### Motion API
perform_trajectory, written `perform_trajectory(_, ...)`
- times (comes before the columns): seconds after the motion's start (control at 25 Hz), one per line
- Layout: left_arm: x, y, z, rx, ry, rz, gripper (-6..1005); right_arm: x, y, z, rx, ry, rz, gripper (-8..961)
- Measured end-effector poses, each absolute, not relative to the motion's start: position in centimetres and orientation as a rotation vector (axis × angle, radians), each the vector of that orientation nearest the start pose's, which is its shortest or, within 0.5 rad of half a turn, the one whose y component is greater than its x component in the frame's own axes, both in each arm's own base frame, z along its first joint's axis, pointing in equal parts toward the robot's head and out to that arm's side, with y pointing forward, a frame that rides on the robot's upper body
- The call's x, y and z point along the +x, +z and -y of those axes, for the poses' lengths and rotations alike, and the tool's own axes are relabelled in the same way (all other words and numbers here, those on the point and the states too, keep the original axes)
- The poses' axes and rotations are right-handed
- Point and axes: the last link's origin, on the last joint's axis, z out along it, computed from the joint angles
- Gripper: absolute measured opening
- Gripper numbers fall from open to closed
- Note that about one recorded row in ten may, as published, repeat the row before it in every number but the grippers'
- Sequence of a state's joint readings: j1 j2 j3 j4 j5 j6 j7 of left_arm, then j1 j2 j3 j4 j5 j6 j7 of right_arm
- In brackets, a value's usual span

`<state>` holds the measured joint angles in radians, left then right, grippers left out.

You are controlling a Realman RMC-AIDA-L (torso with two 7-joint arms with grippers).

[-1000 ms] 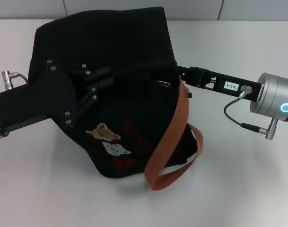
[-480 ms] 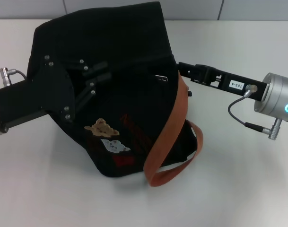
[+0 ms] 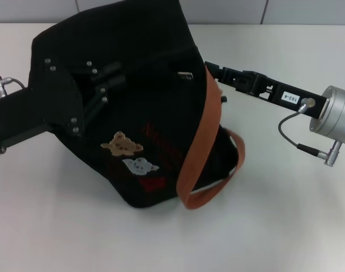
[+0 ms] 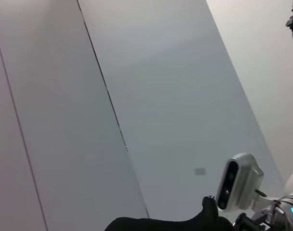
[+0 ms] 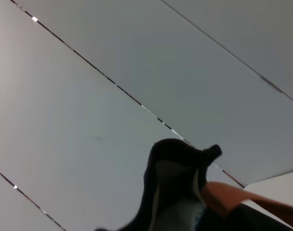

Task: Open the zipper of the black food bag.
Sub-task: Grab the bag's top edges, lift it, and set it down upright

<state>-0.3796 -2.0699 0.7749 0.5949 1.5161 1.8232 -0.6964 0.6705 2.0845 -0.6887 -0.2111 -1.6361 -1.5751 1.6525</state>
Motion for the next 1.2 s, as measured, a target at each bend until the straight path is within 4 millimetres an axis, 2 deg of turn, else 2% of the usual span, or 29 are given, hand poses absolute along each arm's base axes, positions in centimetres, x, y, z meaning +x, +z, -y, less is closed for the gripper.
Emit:
perform_trajectory(0.28,-25.0,3.3,-28.5,-2.348,-1.122,-0.218,98,21.1,-4.2,-33.5,-2.480,1.403,-1.338,21)
perform_trajectory(0.4,-25.0,3.3,-28.5,-2.348,-1.121,-0.219,98,21.1,-3.7,-33.8,-2.497,1.382,-1.261,26)
perform_trajectory(0.52,-25.0,3.3,-28.5,-2.349,-1.122,-0.221,96,21.5,-2.9,-34.0,-2.517,1.336,-1.072,31)
perform_trajectory(0.56,-25.0,3.3,-28.5,-2.351,-1.123,-0.222,96,21.8,-2.7,-33.9,-2.527,1.298,-0.921,33)
perform_trajectory(0.6,-25.0,3.3,-28.5,-2.351,-1.123,-0.222,95,21.8,-2.7,-33.9,-2.527,1.298,-0.921,34)
perform_trajectory(0.72,-25.0,3.3,-28.4,-2.354,-1.127,-0.222,92,22.0,-2.8,-33.9,-2.551,1.230,-0.761,39)
perform_trajectory(0.76,-25.0,3.2,-28.3,-2.355,-1.133,-0.215,91,22.2,-3.2,-34.0,-2.564,1.168,-0.659,76)
perform_trajectory(0.92,-25.0,3.0,-28.2,-2.359,-1.149,-0.200,88,22.6,-4.1,-34.1,-2.556,1.088,-0.524,224)
perform_trajectory(0.96,-24.9,2.9,-28.2,-2.361,-1.157,-0.197,87,22.7,-4.7,-34.1,-2.542,1.051,-0.452,227)
perform_trajectory(1.2,-25.0,2.6,-28.0,-2.365,-1.173,-0.175,82,22.7,-6.8,-33.4,-2.540,0.974,-0.282,240)
